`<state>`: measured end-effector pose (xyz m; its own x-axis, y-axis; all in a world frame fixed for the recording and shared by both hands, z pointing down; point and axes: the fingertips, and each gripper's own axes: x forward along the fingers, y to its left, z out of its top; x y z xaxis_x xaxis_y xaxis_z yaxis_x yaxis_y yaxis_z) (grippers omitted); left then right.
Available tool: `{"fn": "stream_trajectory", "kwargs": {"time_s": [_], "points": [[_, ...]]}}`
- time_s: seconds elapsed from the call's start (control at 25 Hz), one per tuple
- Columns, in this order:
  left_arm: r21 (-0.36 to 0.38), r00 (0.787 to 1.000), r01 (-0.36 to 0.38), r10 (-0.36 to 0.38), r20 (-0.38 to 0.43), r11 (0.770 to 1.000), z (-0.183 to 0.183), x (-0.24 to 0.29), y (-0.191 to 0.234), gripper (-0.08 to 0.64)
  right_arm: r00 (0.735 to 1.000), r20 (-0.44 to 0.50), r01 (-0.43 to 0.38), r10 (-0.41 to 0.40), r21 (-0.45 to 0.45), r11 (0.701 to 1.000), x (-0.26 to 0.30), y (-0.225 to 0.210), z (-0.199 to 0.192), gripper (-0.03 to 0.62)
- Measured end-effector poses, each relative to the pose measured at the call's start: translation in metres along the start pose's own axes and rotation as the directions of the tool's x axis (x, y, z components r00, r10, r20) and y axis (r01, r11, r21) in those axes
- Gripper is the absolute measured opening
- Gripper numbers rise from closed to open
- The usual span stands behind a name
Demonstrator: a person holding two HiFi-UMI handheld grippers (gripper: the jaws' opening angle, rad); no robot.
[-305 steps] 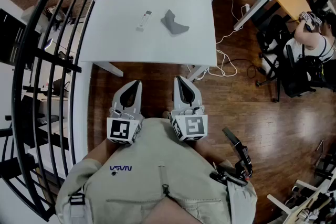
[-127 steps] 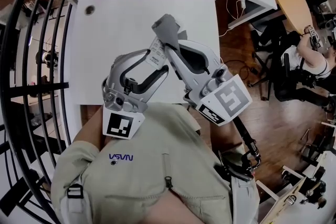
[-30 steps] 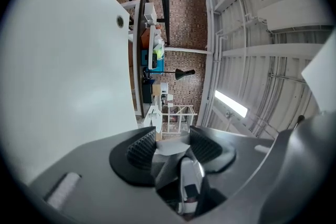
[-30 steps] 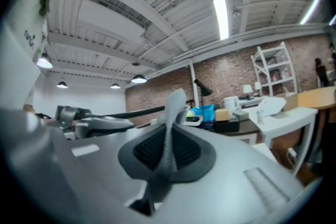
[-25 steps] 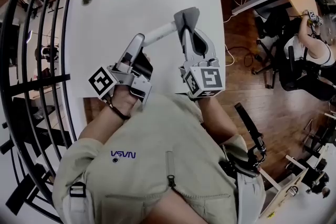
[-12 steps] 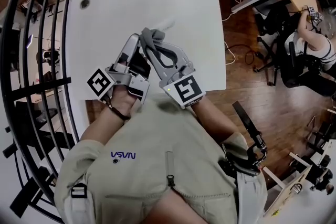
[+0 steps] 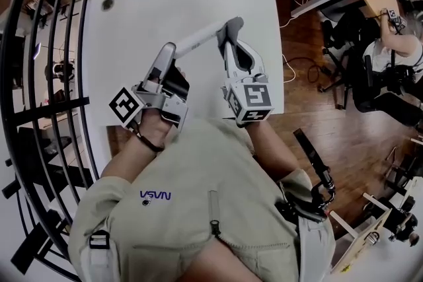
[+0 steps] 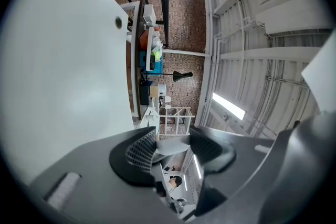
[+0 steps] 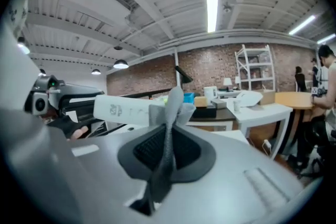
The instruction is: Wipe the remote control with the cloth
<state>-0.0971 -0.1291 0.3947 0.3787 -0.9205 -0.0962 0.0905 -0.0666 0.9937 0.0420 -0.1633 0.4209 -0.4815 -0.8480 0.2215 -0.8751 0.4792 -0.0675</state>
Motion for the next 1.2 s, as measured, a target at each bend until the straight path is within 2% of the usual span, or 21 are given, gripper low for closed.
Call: {"fn": "stream_trajectory", "kwargs": {"time_s": [0.12,0.28,0.64,0.76,0.92,1.04,1.08,1.2], "points": [[0.000,1.000,0.001,-0.001,-0.018,1.000,-0.004,0.002,0.000,0.215,0.999,-0.023,-0.027,0.027,-0.006,1.000,0.008,0.002,-0.004,0.018],[0.009,1.000,-0.007,0.007,-0.022,1.000,-0.004,0.002,0.002,0.215,0.989,-0.017,-0.148,0.148,-0.029,0.988,0.012,0.037,-0.003,0.018],[0.040,1.000,-0.009,0.009,0.003,0.999,0.003,0.000,0.005,0.215,0.914,-0.018,-0.405,0.405,-0.083,0.910,0.002,0.117,-0.001,0.018],[0.070,1.000,-0.016,0.016,0.009,0.997,0.005,0.000,0.008,0.214,0.903,-0.024,-0.429,0.429,-0.087,0.899,-0.001,0.120,-0.002,0.018],[0.151,0.999,-0.035,0.031,0.027,0.988,0.013,-0.001,0.012,0.213,0.924,-0.016,-0.383,0.382,-0.064,0.922,-0.001,0.100,-0.001,0.018],[0.295,0.997,-0.073,0.065,0.038,0.953,0.024,-0.001,0.018,0.213,0.946,-0.022,-0.324,0.323,-0.047,0.945,0.003,0.077,-0.005,0.018],[0.358,0.996,-0.093,0.083,0.043,0.929,0.029,-0.002,0.023,0.213,0.952,-0.027,-0.307,0.306,-0.042,0.951,0.004,0.071,-0.007,0.018],[0.537,0.989,-0.143,0.135,0.054,0.831,0.042,-0.003,0.035,0.213,0.963,-0.055,-0.264,0.262,-0.033,0.964,0.009,0.055,-0.016,0.018]]}}
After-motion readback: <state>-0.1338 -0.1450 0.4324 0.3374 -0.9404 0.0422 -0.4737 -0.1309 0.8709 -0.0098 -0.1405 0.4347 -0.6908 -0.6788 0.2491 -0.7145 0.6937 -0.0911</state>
